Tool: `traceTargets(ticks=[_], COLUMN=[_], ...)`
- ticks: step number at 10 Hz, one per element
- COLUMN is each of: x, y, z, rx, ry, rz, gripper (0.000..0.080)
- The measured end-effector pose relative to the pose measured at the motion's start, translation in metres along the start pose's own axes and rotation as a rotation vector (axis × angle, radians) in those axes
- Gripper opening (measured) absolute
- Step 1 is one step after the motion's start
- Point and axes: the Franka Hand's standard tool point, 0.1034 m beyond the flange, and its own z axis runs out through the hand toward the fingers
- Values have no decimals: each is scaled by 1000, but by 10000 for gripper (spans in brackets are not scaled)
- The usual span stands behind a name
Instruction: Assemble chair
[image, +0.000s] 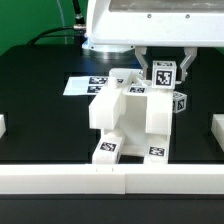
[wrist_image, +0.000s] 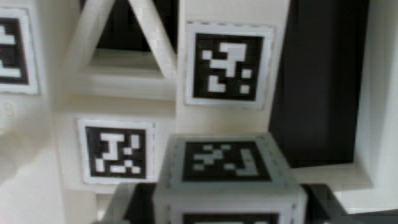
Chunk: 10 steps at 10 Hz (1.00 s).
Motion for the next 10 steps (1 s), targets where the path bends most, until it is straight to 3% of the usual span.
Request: traceTargets(ticks=[10], x=[0], y=[1], z=[0], rx=[0], ry=[-1], rz=[17], gripper=[271])
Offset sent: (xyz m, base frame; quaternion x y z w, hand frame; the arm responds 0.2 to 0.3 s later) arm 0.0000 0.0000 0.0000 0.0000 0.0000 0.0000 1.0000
